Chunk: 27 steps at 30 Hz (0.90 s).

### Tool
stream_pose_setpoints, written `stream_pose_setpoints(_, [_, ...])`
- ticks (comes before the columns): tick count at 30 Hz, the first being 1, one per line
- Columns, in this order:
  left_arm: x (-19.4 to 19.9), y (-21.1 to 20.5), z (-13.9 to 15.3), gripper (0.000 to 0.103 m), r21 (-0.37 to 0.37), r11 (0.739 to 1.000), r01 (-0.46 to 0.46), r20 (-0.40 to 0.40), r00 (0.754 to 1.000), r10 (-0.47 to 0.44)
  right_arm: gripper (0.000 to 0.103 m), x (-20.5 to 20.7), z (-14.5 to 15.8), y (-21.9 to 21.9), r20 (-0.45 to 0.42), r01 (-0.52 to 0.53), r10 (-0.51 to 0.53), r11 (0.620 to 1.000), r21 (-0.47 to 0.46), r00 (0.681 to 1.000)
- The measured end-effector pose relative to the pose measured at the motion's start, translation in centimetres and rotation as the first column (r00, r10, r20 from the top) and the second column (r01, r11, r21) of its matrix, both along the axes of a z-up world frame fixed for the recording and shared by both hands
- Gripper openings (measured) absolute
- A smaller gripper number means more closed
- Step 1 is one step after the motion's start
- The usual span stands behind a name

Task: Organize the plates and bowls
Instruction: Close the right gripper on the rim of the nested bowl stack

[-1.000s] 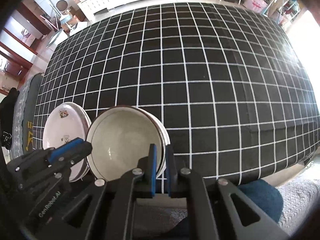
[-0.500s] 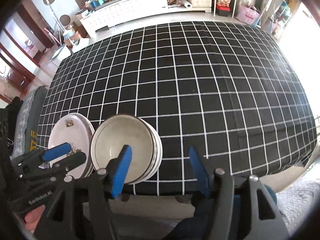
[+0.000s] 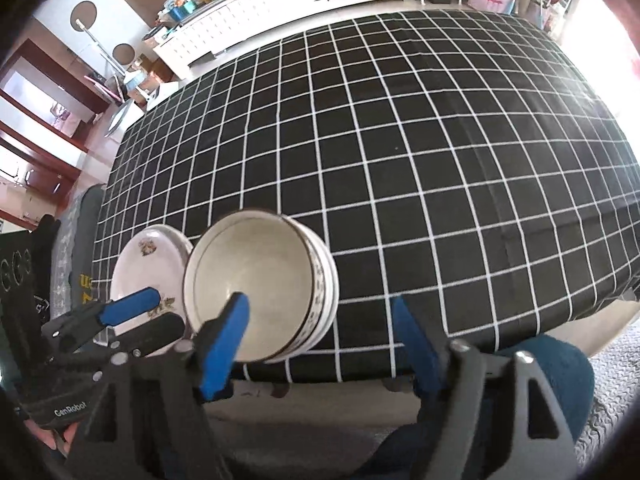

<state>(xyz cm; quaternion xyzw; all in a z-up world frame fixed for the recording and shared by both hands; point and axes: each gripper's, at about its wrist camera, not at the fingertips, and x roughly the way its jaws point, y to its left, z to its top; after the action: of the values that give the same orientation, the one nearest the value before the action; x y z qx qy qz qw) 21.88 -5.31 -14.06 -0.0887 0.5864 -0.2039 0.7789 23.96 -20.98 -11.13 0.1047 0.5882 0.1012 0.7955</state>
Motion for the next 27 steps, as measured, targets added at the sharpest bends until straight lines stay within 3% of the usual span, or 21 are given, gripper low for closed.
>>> stream_pose_setpoints(7, [2.4,-0.1,-3.4,0.056,-0.008,0.999,0.031,-0.083,0.996,-0.031,0.083,1.8,-2.6,0.1,-0.070,0.016,-0.013,0.999,0.037,0.997])
stream_pose_setpoints(17, [3.5,-1.9,-6.3,0.060,-0.043,0.993,0.106,-0.139,0.984,-0.111,0.092,3.2,-5.3,0.8,-0.134,0.018,-0.009,0.997,0.069,0.991])
stream_pose_setpoints(27, [3.6,-3.8,-8.3,0.064,-0.053,0.983,0.173,-0.169,0.969,-0.180,0.092,3.5,-6.9,0.7,-0.163,-0.001,0.010,0.998,0.055,0.987])
